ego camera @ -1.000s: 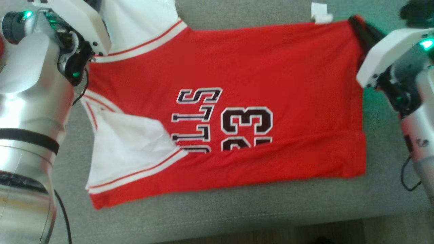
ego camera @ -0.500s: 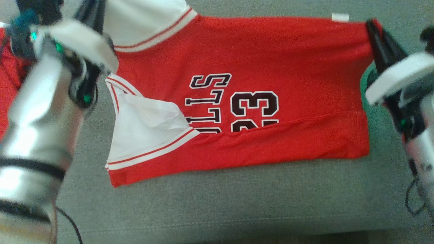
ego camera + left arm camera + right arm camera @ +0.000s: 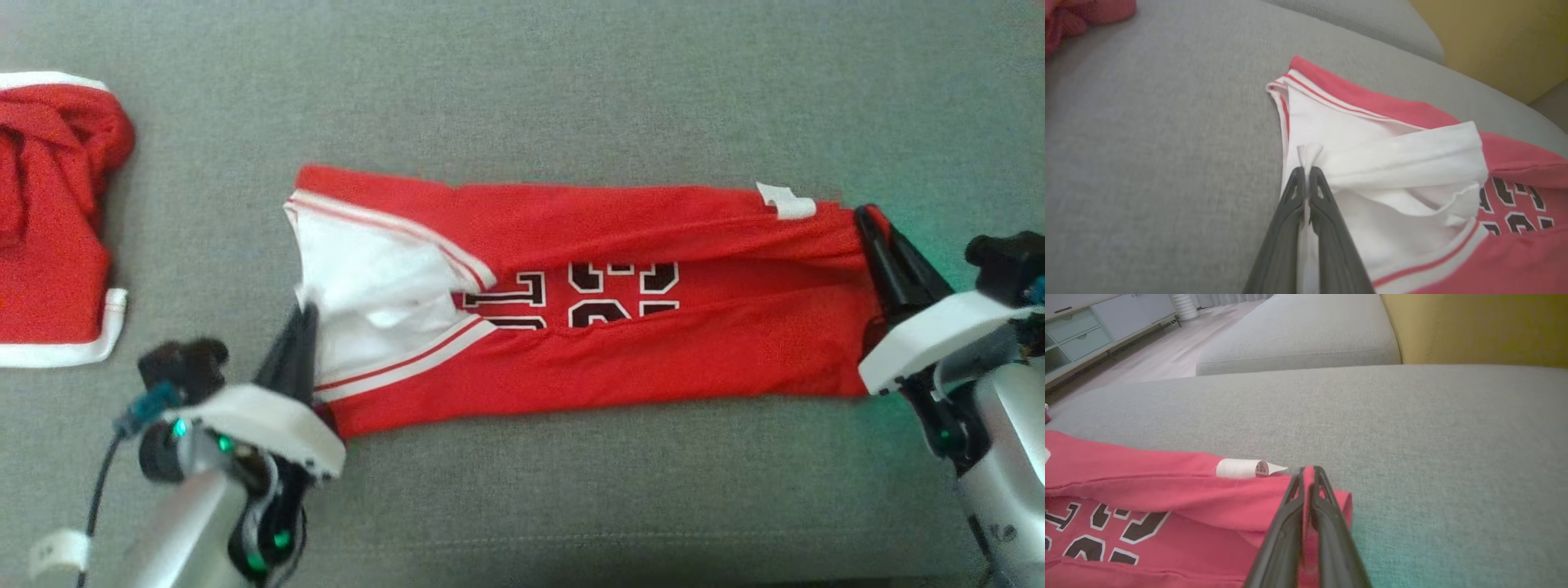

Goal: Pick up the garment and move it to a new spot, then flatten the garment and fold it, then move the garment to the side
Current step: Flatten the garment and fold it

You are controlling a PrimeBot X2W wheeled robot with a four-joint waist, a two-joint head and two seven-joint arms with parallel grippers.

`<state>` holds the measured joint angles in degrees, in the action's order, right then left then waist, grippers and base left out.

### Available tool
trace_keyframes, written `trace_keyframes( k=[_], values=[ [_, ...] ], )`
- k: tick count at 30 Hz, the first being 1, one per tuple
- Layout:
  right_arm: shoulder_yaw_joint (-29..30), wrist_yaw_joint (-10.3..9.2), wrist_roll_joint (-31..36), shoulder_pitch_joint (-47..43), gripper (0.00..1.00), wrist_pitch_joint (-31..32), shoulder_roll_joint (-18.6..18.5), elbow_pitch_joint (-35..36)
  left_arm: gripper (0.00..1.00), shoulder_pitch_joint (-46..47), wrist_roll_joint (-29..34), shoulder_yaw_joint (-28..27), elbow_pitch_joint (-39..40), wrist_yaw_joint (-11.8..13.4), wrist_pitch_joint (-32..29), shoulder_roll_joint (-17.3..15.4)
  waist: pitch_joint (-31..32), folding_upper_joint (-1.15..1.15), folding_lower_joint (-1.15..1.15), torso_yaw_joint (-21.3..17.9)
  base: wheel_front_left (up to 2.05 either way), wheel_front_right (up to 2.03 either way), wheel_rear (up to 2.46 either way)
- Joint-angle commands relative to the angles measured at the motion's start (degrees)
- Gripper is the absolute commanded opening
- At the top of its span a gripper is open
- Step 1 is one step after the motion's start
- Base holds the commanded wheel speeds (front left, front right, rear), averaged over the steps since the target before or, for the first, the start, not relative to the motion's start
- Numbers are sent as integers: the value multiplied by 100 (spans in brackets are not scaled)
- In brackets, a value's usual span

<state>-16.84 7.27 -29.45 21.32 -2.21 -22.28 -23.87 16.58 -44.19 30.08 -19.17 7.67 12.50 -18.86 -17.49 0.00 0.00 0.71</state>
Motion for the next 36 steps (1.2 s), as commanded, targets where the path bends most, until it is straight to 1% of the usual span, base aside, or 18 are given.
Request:
trace_keyframes(
  k=[1, 3, 4, 5, 6, 7, 8, 10, 13, 15, 16, 21, 24, 26, 31, 36],
  values=[
    [40, 22, 151, -82, 0, -154, -38, 204, 0, -40, -84, -250, 335, 103, -63, -207, 48, 0, 0, 25, 0, 0, 0],
    [72, 22, 255, -197, 0, -190, -8, 191, 0, -257, -162, -206, 439, 155, -159, -180, 93, 0, 0, 51, 0, 0, 0],
    [93, 22, 262, -274, 17, -199, 29, 186, 0, -340, -204, -186, 469, 174, -201, -154, 115, 0, 0, 60, 0, 0, 0],
    [102, 22, 274, -357, 52, -178, 57, 180, 0, -393, -207, -159, 484, 190, -221, -147, 130, 0, 0, 70, 0, 0, 0],
    [126, 22, 300, -441, 100, -180, 85, 188, 28, -435, -217, -133, 473, 193, -245, -136, 148, 0, 0, 80, 0, 0, 0],
    [153, 22, 305, -533, 100, -184, 128, 207, 94, -471, -242, -116, 446, 191, -271, -119, 173, 0, 0, 86, 0, 0, 0],
    [174, 22, 322, -633, 100, -188, 164, 230, 100, -498, -246, -105, 420, 198, -268, -111, 201, 0, 0, 87, 0, 0, 0],
    [251, 22, 385, -839, 100, -227, 241, 319, 100, -542, -242, -100, 381, 214, -230, -97, 256, 0, 0, 79, 0, 0, 0],
    [393, 22, 470, -1162, 100, -327, 400, 592, 100, -623, -115, -94, 385, 317, -89, -110, 354, 0, 0, 36, 0, 0, 0],
    [507, 22, 562, -1374, 100, -374, 515, 843, 100, -676, 53, -111, 462, 444, 38, -127, 423, 0, 0, -2, 0, 0, 0],
    [507, 22, 562, -1374, 100, -374, 515, 843, 100, -676, 53, -111, 462, 444, 38, -127, 423, 0, 0, -2, 0, 0, 0],
    [848, 22, 875, -1862, 100, -438, 832, 1699, 100, -836, 598, -291, 917, 835, 224, -106, 613, 0, 0, -78, 0, 0, 0],
    [1076, 22, 1120, -2062, 100, -326, 1072, 2243, 100, -903, 1060, -531, 1376, 1074, 245, -75, 722, 0, 0, -120, 0, 0, 0],
    [1200, 22, 1264, -2154, 100, -193, 1222, 2554, 100, -948, 1398, -716, 1719, 1161, 247, -36, 781, 0, 0, -135, 0, 0, 0],
    [1332, 22, 1528, -2321, 100, 103, 1438, 3071, 100, -1147, 2034, -896, 2239, 1215, 249, 3, 933, 0, 0, -152, 0, 0, 0],
    [1351, 22, 1599, -2465, 100, 278, 1540, 3277, 100, -1367, 2238, -909, 2375, 1194, 249, 32, 1024, 0, 0, -155, 0, 0, 0]
  ],
)
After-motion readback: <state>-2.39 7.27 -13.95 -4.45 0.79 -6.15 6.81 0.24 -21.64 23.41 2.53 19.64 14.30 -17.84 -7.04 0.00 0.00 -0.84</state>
